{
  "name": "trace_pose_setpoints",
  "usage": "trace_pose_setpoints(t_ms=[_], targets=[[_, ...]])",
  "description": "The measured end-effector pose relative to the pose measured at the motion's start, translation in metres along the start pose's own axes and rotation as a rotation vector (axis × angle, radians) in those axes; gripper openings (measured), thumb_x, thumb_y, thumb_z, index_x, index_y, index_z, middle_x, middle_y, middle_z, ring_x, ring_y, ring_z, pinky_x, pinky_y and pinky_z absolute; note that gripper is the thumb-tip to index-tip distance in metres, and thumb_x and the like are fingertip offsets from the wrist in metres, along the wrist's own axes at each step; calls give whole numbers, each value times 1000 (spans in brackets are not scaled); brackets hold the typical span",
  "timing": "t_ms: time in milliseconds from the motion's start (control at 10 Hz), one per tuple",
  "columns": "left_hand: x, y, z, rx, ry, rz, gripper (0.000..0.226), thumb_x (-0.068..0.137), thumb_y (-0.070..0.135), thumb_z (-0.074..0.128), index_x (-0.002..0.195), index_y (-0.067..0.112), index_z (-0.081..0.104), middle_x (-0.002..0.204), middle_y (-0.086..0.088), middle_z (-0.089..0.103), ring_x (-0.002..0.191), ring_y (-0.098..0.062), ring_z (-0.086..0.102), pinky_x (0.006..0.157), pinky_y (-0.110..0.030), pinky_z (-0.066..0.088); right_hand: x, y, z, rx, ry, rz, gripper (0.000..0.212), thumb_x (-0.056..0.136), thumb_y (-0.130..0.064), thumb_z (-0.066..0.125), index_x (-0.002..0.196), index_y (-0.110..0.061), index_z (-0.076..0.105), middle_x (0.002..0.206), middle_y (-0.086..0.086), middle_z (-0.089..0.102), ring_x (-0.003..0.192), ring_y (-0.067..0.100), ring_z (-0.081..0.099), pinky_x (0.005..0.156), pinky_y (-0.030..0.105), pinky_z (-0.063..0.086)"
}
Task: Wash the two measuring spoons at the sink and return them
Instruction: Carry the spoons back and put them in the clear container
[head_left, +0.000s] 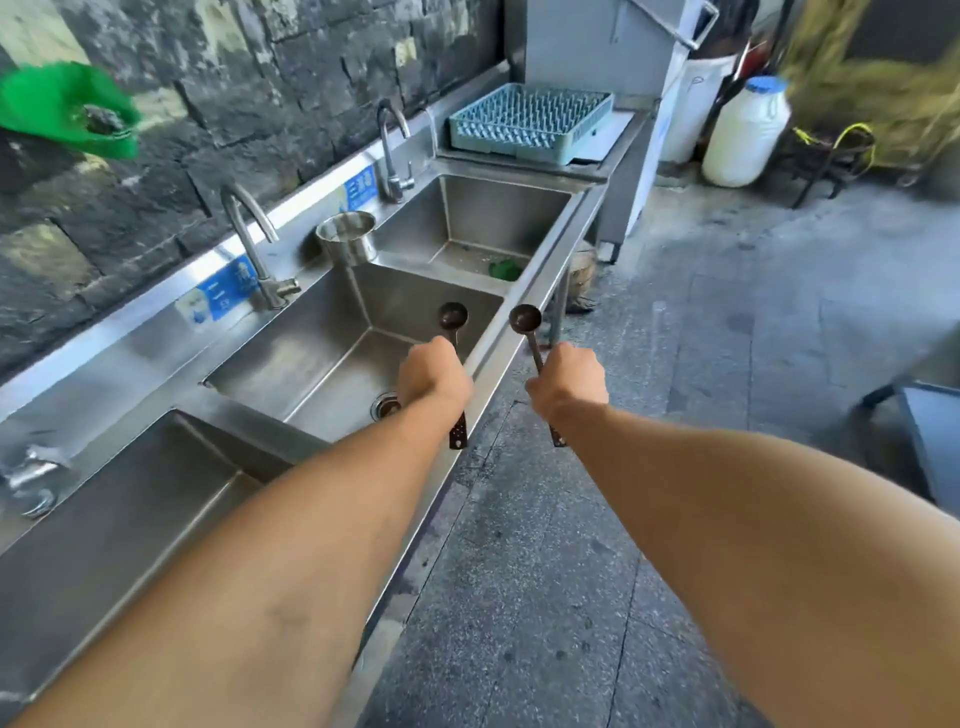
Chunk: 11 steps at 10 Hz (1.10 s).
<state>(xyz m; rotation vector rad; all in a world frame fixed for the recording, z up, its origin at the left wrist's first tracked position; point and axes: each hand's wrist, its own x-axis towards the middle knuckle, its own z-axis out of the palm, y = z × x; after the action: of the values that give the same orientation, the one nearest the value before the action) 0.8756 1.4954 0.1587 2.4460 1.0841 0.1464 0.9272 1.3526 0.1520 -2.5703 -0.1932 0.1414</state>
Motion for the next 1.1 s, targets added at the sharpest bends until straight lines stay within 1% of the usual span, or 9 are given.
trace_pose_setpoints(t_ms=[100, 300, 400, 500, 600, 800, 900, 1000, 1100], targets=[[-37, 73, 27, 54, -76, 188, 20, 88, 12, 60, 106, 5, 66, 107, -20, 69, 98, -35, 68, 70, -30, 41, 5, 69, -60, 5, 78, 104, 28, 83, -7, 66, 66, -13, 44, 70, 8, 48, 73, 32, 56, 61, 33, 48], [-98, 190, 87, 72, -137, 375, 20, 87, 10, 60, 106, 5, 66, 110, -20, 68, 99, -37, 66, 73, -33, 45, -6, 181, -150, 16, 188, 270, 25, 83, -9, 70, 68, -9, 49, 68, 7, 48, 77, 35, 61, 60, 32, 49], [-140, 235, 112, 117, -147, 457, 12, 89, 8, 60, 100, 6, 63, 111, -17, 68, 94, -36, 65, 68, -33, 46, -20, 230, -181, 21, 230, 353, 27, 83, -11, 71, 67, -8, 49, 73, 8, 52, 78, 35, 62, 61, 33, 51], [-191, 291, 142, 174, -193, 564, 20, 85, 3, 63, 105, 5, 63, 109, -17, 68, 98, -37, 67, 67, -38, 54, -49, 296, -222, 29, 293, 464, 18, 82, -15, 70, 76, -10, 54, 82, 11, 58, 85, 36, 66, 64, 34, 53], [-227, 322, 158, 164, -223, 637, 19, 82, 3, 64, 101, 6, 62, 106, -17, 67, 96, -38, 67, 64, -38, 54, -70, 332, -247, 33, 335, 518, 12, 81, -16, 71, 79, -9, 61, 87, 15, 65, 87, 38, 68, 67, 35, 55], [-326, 394, 197, 86, -357, 877, 11, 79, 5, 63, 84, 13, 57, 100, -17, 67, 91, -41, 68, 66, -41, 59, -131, 416, -301, 16, 507, 730, 26, 81, -11, 66, 64, -11, 45, 69, 5, 50, 85, 39, 67, 61, 35, 48], [-378, 421, 215, 98, -430, 1029, 11, 81, 8, 64, 87, 14, 58, 103, -17, 67, 96, -40, 66, 68, -38, 55, -169, 450, -324, 53, 583, 864, 28, 83, -16, 69, 65, -14, 46, 70, 5, 51, 84, 37, 66, 61, 35, 48], [-412, 434, 225, 115, -488, 1143, 11, 82, 8, 63, 92, 11, 59, 104, -17, 67, 96, -40, 67, 68, -37, 55, -199, 468, -338, 56, 635, 957, 19, 83, -19, 71, 77, -12, 55, 84, 11, 63, 85, 37, 66, 62, 35, 49], [-462, 451, 237, 104, -606, 1303, 11, 83, 7, 60, 89, 10, 51, 100, -19, 68, 89, -41, 70, 73, -46, 62, -244, 487, -353, 28, 725, 1087, 19, 84, -21, 73, 81, -11, 57, 90, 14, 67, 85, 37, 68, 64, 35, 51]])
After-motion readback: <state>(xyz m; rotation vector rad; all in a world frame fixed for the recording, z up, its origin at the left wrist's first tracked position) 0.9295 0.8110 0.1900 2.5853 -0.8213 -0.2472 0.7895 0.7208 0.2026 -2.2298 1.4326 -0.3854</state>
